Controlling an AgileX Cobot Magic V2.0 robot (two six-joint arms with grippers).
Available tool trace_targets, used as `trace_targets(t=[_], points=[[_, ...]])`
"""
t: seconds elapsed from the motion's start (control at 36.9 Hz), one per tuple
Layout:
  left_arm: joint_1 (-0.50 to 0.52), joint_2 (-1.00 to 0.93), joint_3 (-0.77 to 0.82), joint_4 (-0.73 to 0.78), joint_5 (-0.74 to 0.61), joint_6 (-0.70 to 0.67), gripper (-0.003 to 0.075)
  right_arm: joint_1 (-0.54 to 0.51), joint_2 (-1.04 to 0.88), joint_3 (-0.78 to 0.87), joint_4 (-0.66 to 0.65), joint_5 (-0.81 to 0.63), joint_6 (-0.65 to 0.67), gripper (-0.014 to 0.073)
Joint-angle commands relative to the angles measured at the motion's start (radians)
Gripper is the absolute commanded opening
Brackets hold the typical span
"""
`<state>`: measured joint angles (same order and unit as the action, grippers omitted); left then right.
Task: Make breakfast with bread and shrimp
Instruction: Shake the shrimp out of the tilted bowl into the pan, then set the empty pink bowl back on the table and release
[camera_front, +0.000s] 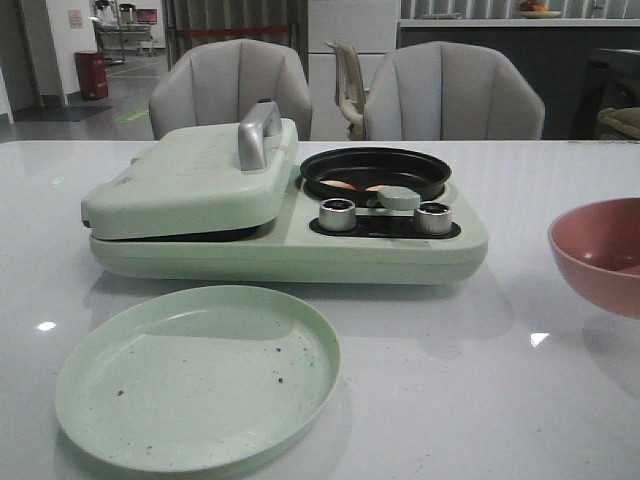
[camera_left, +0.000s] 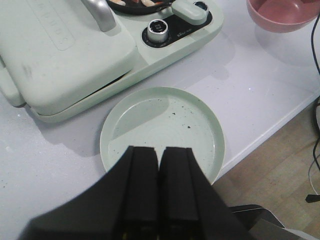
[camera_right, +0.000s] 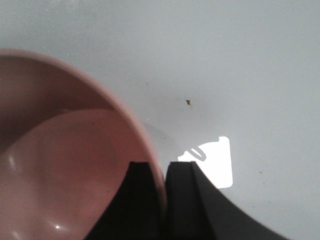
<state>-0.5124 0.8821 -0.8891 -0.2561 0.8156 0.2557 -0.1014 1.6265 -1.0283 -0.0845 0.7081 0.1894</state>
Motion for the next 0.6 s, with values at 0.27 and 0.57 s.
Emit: trace_targets(t=[0.27,0.57], points=[[-0.01,-0.005,-0.026,-0.016,-0.067,-0.006,0.0101,0.005,-0.035,-0.012,0.003,-0.069,-0.017,0.0127],[-0.01,-0.005,-0.026,-0.016,-0.067,-0.006,0.0101,0.005,-0.028,-0.012,0.006,-0.067,-0.017,0.037]])
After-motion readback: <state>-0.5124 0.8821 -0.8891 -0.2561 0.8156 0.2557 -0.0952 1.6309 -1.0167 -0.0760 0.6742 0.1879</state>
